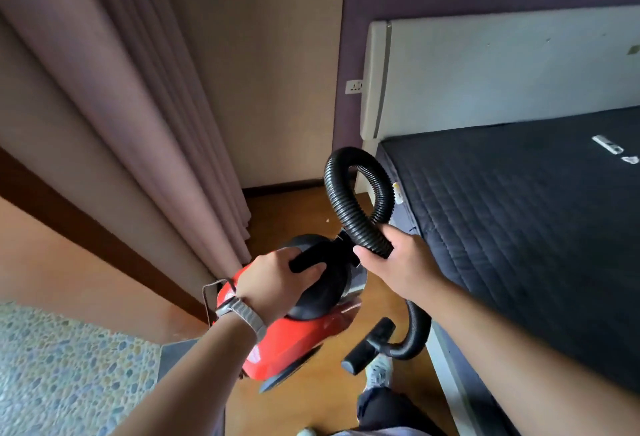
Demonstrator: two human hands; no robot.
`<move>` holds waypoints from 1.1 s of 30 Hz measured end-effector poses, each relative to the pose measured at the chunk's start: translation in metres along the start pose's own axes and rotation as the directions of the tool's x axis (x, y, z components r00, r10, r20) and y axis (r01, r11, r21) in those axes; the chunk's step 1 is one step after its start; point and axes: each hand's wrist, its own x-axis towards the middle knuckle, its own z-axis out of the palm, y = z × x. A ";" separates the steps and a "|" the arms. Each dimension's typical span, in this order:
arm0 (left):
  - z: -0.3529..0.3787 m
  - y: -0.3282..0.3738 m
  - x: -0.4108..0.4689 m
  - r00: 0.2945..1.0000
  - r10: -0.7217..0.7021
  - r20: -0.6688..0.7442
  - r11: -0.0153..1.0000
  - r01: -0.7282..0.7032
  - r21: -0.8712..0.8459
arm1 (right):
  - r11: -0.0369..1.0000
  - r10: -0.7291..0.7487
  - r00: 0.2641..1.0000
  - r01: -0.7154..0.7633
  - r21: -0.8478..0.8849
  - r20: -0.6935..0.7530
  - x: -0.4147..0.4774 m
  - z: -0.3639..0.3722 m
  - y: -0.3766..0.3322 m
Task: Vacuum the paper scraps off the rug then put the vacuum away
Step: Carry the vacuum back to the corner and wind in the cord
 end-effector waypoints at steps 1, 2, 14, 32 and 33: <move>0.003 0.002 0.013 1.000 -0.010 0.002 1.000 0.010 -0.007 | 1.000 -0.001 1.000 0.001 0.010 0.011 0.013 -0.001 0.003; 0.006 0.005 0.026 1.000 -0.018 0.002 1.000 0.018 -0.011 | 1.000 0.000 1.000 -0.001 0.015 0.020 0.027 -0.002 0.007; 0.044 0.058 0.193 0.973 -0.229 -0.020 0.973 0.229 -0.030 | 0.989 -0.149 0.966 0.141 0.055 0.213 0.242 -0.029 0.071; 0.065 0.020 0.399 0.951 -0.309 -0.014 0.933 0.301 -0.197 | 0.938 -0.205 0.927 0.277 -0.208 0.313 0.470 -0.001 0.094; 0.068 0.016 0.411 0.952 -0.306 -0.004 0.932 0.299 -0.204 | 0.939 -0.195 0.929 0.269 -0.215 0.314 0.480 0.003 0.098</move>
